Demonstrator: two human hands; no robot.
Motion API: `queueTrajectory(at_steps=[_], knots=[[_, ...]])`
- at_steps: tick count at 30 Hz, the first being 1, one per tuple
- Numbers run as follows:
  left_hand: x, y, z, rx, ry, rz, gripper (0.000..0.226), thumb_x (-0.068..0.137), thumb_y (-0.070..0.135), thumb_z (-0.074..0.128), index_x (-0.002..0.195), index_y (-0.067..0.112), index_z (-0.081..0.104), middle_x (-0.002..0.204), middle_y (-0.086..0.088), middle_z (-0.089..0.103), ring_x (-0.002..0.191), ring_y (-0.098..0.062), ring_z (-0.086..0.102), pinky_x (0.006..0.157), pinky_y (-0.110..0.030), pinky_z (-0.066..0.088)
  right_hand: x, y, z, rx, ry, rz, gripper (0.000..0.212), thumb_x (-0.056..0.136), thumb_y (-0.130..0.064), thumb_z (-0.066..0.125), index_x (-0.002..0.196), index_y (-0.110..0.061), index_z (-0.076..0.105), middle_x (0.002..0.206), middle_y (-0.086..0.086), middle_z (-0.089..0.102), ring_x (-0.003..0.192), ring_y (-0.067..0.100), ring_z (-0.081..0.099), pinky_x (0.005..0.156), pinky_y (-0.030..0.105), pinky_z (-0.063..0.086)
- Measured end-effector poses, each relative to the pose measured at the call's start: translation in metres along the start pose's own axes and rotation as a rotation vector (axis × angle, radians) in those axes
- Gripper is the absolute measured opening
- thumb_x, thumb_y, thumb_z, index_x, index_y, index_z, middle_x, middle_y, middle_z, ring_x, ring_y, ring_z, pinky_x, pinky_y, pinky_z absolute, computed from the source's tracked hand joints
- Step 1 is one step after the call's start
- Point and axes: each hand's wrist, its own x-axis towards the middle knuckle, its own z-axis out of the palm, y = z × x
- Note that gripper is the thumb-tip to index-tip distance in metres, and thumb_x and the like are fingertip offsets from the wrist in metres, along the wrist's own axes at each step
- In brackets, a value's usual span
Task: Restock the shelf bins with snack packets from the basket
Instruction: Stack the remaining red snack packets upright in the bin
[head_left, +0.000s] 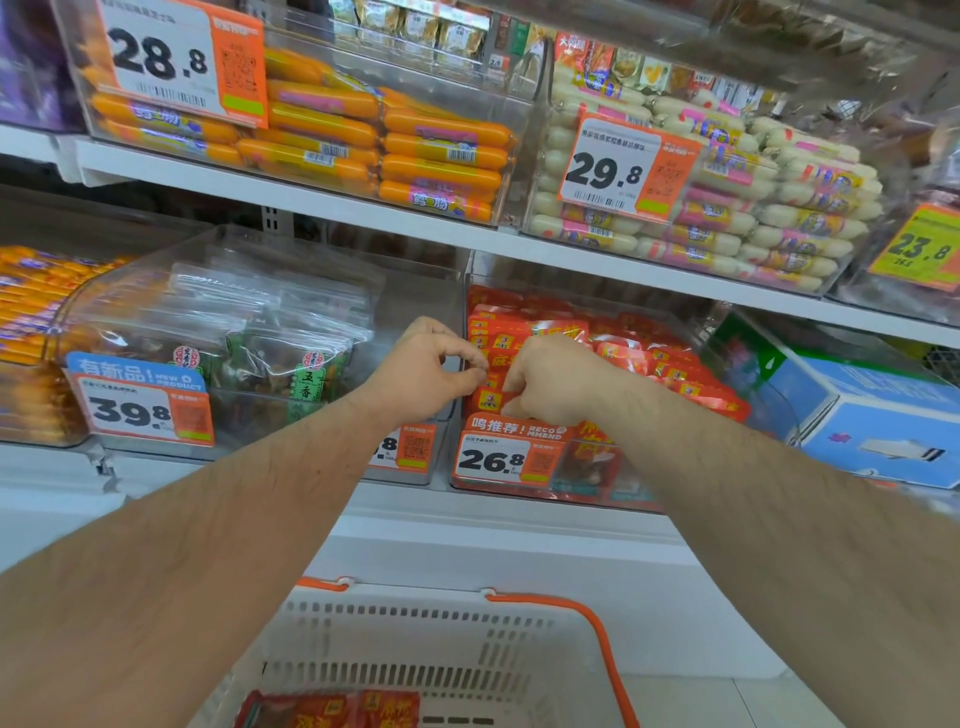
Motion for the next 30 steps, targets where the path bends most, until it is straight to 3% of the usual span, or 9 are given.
queueTrajectory(at_steps=[10,17,23,26,28,30], knots=[[0.000,0.002,0.000,-0.006,0.005,0.013,0.006,0.087,0.021,0.071,0.092,0.022,0.076,0.098,0.011,0.045,0.097,-0.001,0.044,0.078,0.003,0.030,-0.003,0.003,0.022,0.241,0.186,0.047,0.018,0.088,-0.027,0.072,0.102,-0.019,0.078,0.099,-0.004,0.074,0.092,0.012,0.064,0.089,0.037,0.055],[0.000,0.002,0.002,-0.015,0.017,-0.009,0.007,0.091,0.022,0.067,0.092,0.022,0.073,0.099,0.008,0.043,0.091,0.003,0.045,0.079,0.003,0.030,-0.004,0.005,0.032,0.344,0.246,0.099,0.015,0.089,-0.030,0.072,0.100,-0.023,0.078,0.094,-0.005,0.074,0.088,0.012,0.064,0.087,0.036,0.055],[-0.003,0.000,0.005,0.102,0.063,0.049,0.016,0.091,0.022,0.066,0.100,0.013,0.076,0.107,0.001,0.042,0.103,-0.007,0.042,0.090,-0.014,0.029,-0.001,0.000,0.023,0.222,0.158,0.109,0.016,0.088,-0.035,0.071,0.099,-0.025,0.078,0.098,-0.005,0.071,0.098,0.019,0.062,0.087,0.035,0.053],[-0.004,0.002,0.003,0.101,0.066,0.004,0.018,0.092,0.022,0.065,0.102,0.012,0.076,0.108,0.001,0.044,0.107,-0.009,0.042,0.094,-0.020,0.032,-0.008,-0.001,0.015,0.176,0.111,0.088,0.016,0.091,-0.033,0.066,0.103,-0.027,0.075,0.107,-0.006,0.069,0.107,0.021,0.059,0.097,0.042,0.047],[-0.004,0.007,0.002,0.087,0.094,-0.048,0.016,0.093,0.023,0.065,0.098,0.013,0.076,0.107,0.002,0.046,0.108,-0.012,0.045,0.096,-0.028,0.039,-0.020,0.005,0.014,0.233,0.214,0.095,0.018,0.092,-0.034,0.064,0.106,-0.029,0.074,0.112,-0.009,0.069,0.110,0.019,0.058,0.104,0.044,0.043],[-0.005,0.016,0.004,0.195,0.196,0.049,0.018,0.094,0.025,0.063,0.091,0.013,0.077,0.103,0.003,0.049,0.105,-0.016,0.047,0.093,-0.037,0.043,-0.034,0.022,0.014,0.289,0.429,0.122,0.019,0.092,-0.036,0.062,0.103,-0.026,0.075,0.108,-0.007,0.071,0.106,0.018,0.060,0.101,0.039,0.046]])
